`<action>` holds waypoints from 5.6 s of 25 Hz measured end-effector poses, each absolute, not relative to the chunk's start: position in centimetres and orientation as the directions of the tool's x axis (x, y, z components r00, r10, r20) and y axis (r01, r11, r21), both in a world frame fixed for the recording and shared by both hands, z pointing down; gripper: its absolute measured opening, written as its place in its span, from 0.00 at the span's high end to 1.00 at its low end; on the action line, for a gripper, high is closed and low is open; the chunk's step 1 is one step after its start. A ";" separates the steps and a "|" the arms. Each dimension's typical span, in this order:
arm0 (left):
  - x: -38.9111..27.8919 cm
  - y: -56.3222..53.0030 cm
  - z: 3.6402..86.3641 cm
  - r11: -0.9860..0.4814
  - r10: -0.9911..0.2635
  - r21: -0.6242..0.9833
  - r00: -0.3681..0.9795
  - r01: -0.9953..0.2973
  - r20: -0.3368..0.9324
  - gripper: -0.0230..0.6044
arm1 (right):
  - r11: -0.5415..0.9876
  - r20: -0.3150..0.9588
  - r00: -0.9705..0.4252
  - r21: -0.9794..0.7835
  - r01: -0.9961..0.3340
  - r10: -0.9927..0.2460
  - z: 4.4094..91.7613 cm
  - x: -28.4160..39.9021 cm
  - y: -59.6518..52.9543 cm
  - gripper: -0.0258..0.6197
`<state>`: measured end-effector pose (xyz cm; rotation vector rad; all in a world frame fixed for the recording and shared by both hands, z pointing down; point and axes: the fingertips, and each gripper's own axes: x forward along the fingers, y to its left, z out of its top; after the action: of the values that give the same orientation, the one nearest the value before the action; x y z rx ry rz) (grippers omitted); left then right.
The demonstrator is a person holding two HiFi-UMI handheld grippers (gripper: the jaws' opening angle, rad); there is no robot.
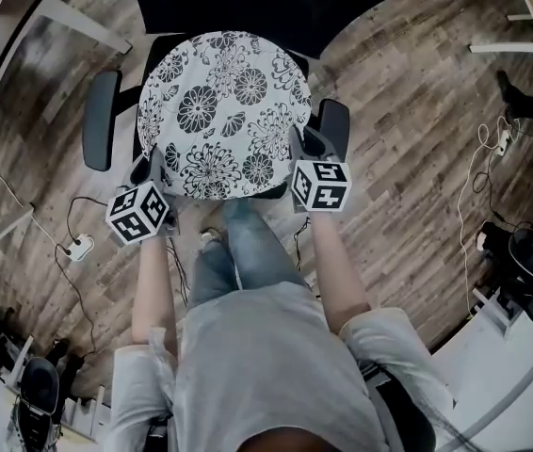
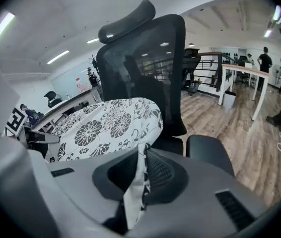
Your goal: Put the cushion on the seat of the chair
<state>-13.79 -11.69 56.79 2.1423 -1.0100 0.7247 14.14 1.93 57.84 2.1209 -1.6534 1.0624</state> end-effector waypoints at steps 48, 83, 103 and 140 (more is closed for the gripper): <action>-16.6 -14.7 74.8 -0.497 -0.316 0.142 0.331 -0.856 0.889 0.93 | -0.501 0.886 0.061 -0.202 -0.842 -0.459 77.9 12.8 0.5 0.91; -17.6 -15.3 69.6 -0.556 -0.488 -0.004 0.323 -0.831 0.811 0.78 | -0.601 0.706 0.318 -0.189 -0.776 -0.633 69.7 14.1 1.4 0.74; -17.4 -11.6 58.5 -0.675 -0.543 0.030 0.524 -0.737 0.656 0.95 | -0.421 0.599 0.221 -0.216 -0.881 -0.769 60.8 7.7 4.4 0.93; -19.0 -2.0 33.1 -0.825 -0.531 0.057 0.804 -0.563 0.268 0.95 | -0.323 0.274 0.300 -0.043 -0.945 -0.914 35.1 0.9 13.4 0.93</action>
<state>-18.98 -2.02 33.13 2.8561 -0.8699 0.3643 0.90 13.39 35.05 2.4279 -1.7466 0.3778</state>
